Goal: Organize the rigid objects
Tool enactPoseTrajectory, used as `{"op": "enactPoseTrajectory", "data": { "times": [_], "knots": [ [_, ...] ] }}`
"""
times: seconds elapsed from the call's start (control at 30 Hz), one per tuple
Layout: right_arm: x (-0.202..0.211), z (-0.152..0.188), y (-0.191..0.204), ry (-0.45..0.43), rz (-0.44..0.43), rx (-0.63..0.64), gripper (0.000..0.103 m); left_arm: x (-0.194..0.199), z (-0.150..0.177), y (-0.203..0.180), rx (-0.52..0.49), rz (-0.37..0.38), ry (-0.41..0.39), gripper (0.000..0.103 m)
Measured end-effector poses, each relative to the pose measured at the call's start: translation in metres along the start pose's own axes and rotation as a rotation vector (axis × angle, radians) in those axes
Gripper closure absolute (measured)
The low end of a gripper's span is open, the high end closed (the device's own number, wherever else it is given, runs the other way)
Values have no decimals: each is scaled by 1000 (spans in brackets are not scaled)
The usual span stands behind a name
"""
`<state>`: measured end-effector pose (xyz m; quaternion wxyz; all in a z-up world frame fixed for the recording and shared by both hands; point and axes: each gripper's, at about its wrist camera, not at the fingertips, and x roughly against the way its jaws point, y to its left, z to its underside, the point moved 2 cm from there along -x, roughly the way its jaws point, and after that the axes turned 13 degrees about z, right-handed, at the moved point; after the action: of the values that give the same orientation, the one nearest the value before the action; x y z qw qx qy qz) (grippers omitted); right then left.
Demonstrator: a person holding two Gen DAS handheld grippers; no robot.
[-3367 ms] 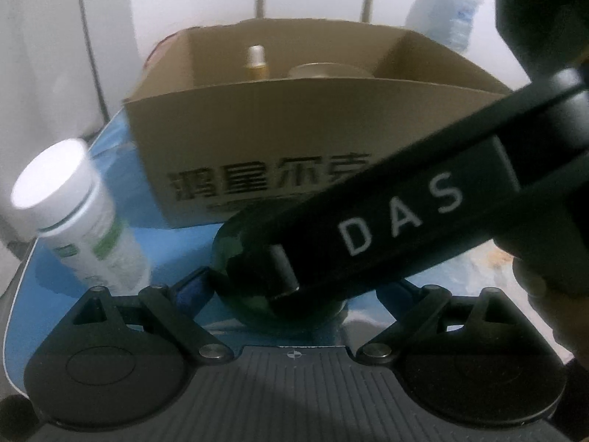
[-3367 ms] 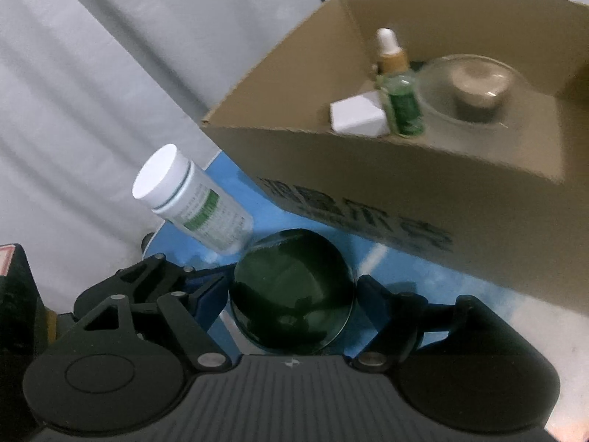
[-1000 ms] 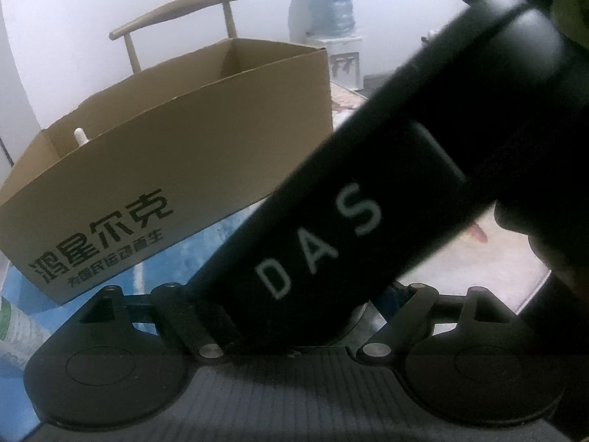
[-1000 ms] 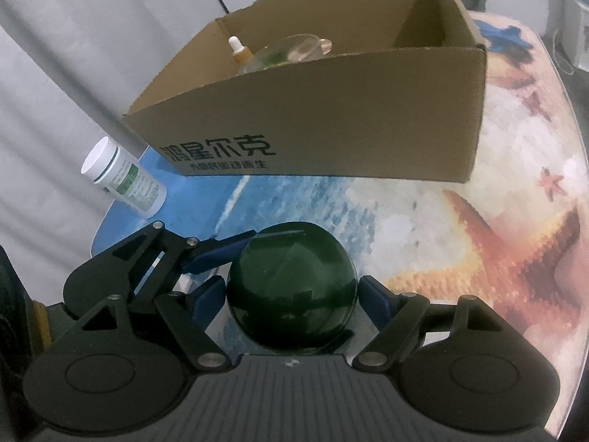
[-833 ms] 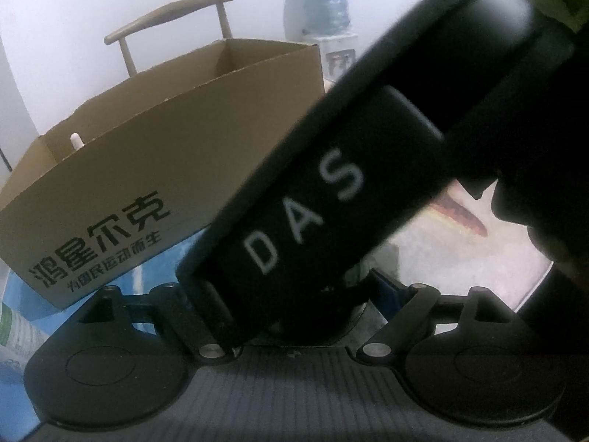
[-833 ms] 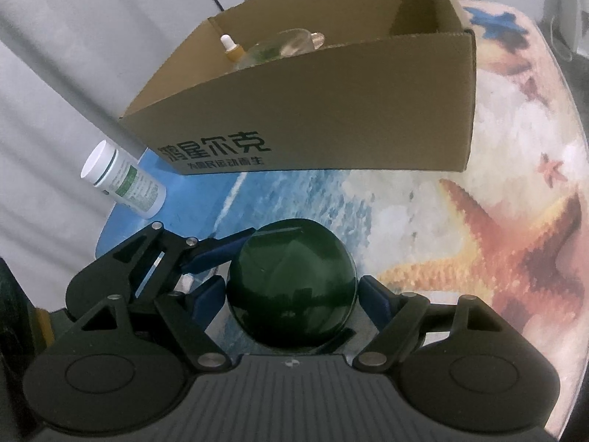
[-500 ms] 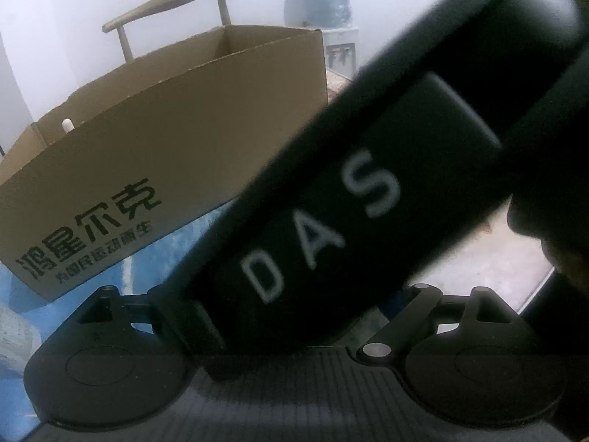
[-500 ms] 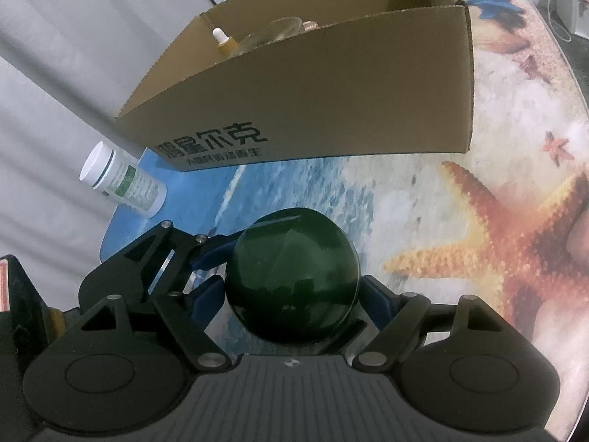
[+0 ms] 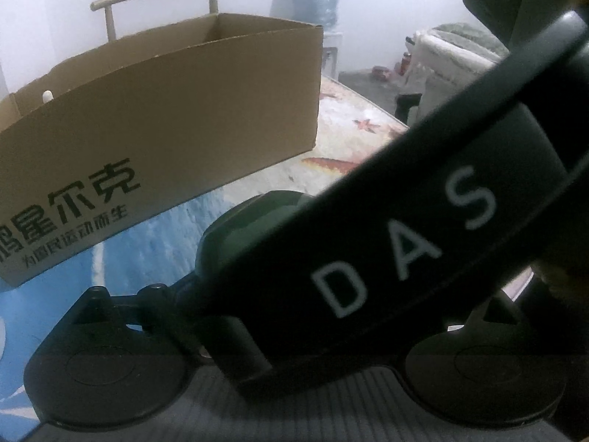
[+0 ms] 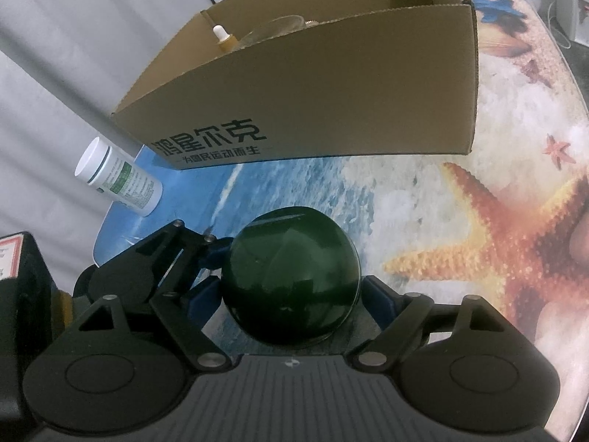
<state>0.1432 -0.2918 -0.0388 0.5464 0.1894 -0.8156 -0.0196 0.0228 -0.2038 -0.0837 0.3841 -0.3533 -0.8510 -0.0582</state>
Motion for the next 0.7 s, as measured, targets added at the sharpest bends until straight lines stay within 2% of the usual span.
{"op": "enactPoseTrajectory", "data": {
  "times": [0.1,0.27,0.33,0.43,0.7],
  "knots": [
    [0,0,-1,-3,-1,-4,18,2,5,-10,-24,-27,5,8],
    [0,1,-1,-12,-3,-9,20,8,15,-35,-123,-93,-11,8],
    [1,1,-1,-12,0,-12,20,10,18,-42,-139,-105,-10,11],
    [2,2,-1,-9,9,-15,20,12,23,-49,-133,-108,-16,19],
    [3,3,0,-16,33,-20,20,17,37,-66,-120,-93,-30,19]
  ]
}}
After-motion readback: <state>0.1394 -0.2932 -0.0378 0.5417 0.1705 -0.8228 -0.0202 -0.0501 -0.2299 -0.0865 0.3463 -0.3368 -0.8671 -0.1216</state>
